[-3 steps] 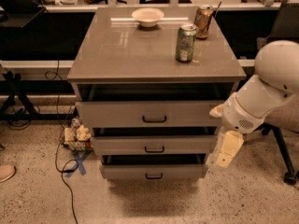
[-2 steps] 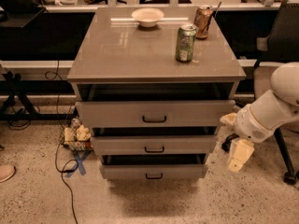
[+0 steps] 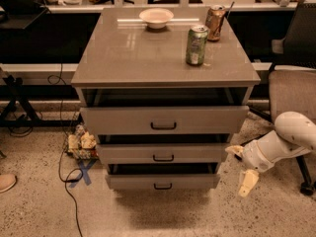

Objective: Open bottom drawer

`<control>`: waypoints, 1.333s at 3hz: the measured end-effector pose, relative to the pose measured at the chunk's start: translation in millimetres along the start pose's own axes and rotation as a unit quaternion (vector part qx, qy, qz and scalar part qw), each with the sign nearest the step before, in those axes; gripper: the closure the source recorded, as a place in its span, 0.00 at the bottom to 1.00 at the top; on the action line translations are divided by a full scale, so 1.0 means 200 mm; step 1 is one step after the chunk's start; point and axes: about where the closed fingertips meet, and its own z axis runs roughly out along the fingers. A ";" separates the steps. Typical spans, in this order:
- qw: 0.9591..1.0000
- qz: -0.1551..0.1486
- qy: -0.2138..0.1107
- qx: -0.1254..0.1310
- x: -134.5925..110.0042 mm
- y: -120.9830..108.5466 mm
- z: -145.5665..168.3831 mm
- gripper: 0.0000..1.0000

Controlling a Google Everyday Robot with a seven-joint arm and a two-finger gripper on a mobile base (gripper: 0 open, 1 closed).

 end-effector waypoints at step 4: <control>0.999 -0.025 0.002 -0.021 0.20 -0.11 0.47 0.00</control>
Offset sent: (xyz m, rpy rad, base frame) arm 0.0029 -0.0012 -0.0294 -0.0060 0.0325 -0.0296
